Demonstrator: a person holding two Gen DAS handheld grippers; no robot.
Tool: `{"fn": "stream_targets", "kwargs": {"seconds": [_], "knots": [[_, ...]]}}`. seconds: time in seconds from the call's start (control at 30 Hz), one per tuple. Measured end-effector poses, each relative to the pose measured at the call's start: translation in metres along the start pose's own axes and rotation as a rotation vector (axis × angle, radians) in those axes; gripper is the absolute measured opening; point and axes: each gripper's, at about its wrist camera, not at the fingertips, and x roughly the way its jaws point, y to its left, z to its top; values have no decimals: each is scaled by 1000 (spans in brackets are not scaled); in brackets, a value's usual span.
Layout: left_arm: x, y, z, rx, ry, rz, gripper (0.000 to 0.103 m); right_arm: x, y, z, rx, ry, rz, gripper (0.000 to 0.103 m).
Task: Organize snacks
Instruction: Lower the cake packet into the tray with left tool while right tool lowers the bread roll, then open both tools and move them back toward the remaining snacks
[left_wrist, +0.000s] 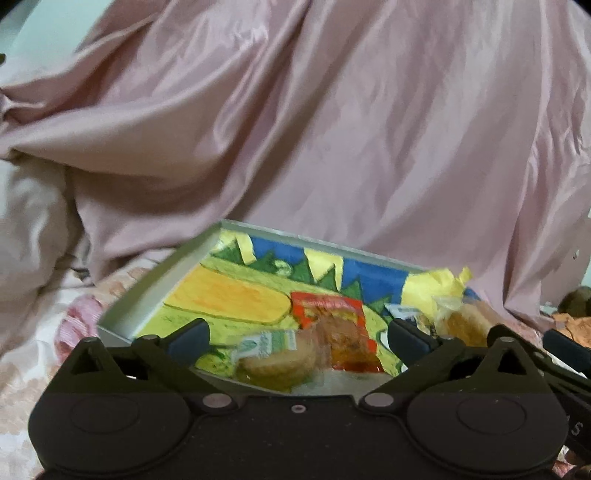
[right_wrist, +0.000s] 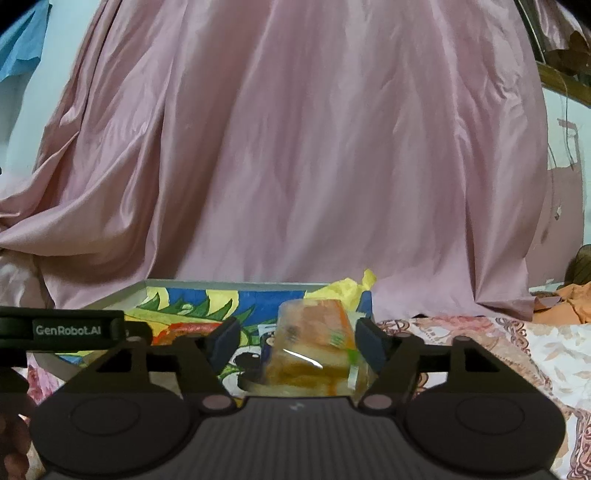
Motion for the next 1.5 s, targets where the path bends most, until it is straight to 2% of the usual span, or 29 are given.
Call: {"fn": "stream_targets", "kwargs": {"seconds": [0.23, 0.47, 0.73, 0.87, 1.3, 1.5], "knots": [[-24, 1, 14, -6, -49, 11, 102, -12, 4, 7, -16, -45, -11, 93], [-55, 7, 26, 1, -88, 21, 102, -37, 9, 21, -11, -110, -29, 103], [-96, 15, 26, 17, -127, 29, 102, -72, 13, 30, 10, -147, -49, 103], [-119, 22, 23, 30, -145, 33, 102, -90, 17, 31, 11, -138, -58, 103], [-177, 43, 5, 66, -134, 23, 102, -158, 52, 20, -68, -168, -33, 103], [-202, 55, -6, 82, -125, 21, 102, -183, 60, 15, -67, -183, -31, 103]]}}
